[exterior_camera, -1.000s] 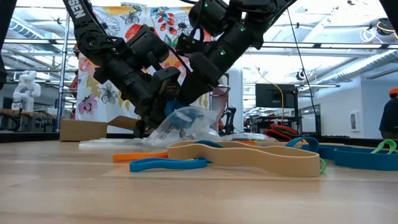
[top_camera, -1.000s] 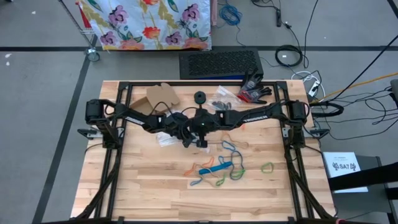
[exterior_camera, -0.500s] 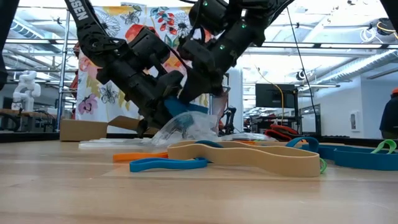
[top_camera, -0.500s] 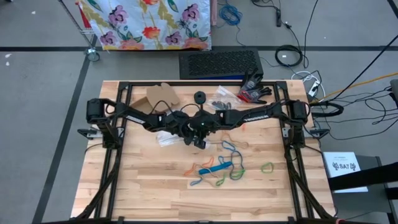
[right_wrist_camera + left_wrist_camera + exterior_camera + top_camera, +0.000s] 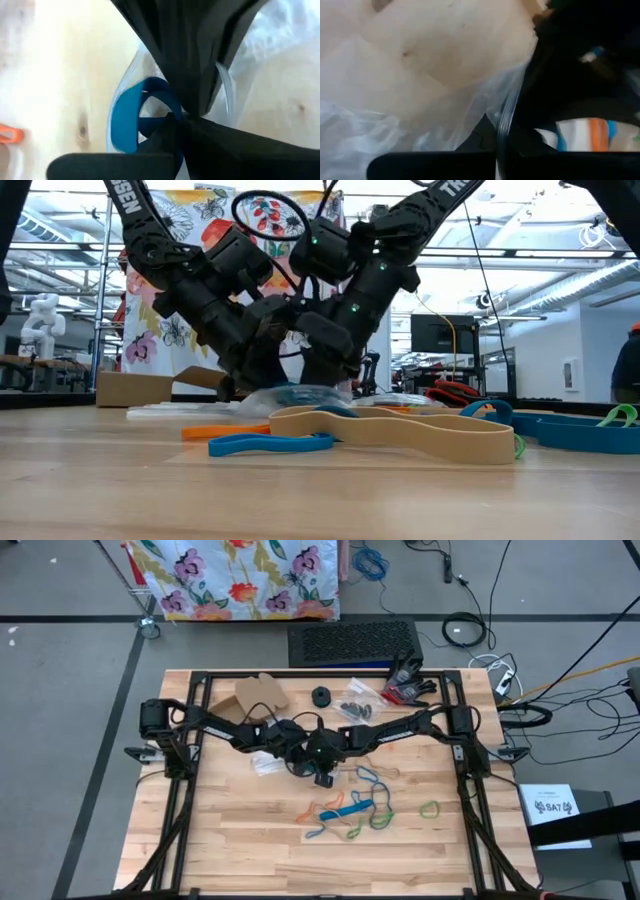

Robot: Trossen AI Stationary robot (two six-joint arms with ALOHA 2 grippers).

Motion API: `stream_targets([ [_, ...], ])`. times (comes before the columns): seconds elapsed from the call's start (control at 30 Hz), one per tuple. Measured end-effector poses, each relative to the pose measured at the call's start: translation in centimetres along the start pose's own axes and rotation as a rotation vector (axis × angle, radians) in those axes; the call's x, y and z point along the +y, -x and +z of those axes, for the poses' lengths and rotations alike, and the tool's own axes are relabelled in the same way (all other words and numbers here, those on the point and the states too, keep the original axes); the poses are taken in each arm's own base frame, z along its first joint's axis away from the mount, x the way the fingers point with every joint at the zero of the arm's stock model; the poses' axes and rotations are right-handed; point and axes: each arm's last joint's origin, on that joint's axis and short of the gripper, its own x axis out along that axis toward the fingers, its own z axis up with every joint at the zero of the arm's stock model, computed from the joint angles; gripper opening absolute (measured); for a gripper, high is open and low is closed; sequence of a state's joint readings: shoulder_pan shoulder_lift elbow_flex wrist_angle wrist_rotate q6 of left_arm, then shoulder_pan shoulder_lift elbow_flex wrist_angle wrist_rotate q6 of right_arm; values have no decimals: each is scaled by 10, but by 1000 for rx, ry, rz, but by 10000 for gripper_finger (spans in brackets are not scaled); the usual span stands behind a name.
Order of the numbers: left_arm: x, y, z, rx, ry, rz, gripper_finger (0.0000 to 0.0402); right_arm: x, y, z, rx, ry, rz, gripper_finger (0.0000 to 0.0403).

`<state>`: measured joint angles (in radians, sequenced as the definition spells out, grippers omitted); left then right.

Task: Sort rubber bands
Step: Put the blue rubber band into the transparent zip bag

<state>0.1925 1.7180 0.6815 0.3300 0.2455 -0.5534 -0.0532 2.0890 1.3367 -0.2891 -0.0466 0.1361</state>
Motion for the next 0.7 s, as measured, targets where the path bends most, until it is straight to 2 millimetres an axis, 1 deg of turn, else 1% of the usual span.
stream_targets([
  [0.07, -1, 0, 1, -5, -10, -18, 0, -1, 2, -1, -4, 0, -91, 0],
  [0.1, -2, 0, 1, -5, -15, -29, 0, -1, 3, 0, -10, 14, -104, 0],
  [0.2, -5, 1, 4, -23, -6, -73, 0, 1, 8, 2, -13, 65, -11, 0],
  [0.27, -8, 6, 8, -43, -12, -94, 0, 1, 11, 2, 16, 55, 53, 0],
  [0.33, -13, 12, 15, -81, -17, -116, 0, 2, 14, 1, 63, 52, 59, 0],
  [0.43, -19, 21, 20, -111, -43, -131, 0, -1, 16, 1, 55, 44, -91, 0],
  [0.47, -19, 24, 20, -113, -44, -128, 0, -2, 16, 2, 37, 45, -132, 0],
  [0.5, -20, 27, 21, -114, -48, -126, 0, -1, 16, 4, 24, 48, -130, 0],
  [0.6, -21, 32, 20, -111, -48, -92, 0, 2, 18, 9, 16, 91, -15, 0],
  [0.63, -21, 33, 20, -106, -44, -76, 0, 3, 18, 10, 10, 91, -14, 0],
  [0.7, -20, 33, 19, -99, -36, -57, 0, 3, 19, 12, -1, 78, -65, 0],
])
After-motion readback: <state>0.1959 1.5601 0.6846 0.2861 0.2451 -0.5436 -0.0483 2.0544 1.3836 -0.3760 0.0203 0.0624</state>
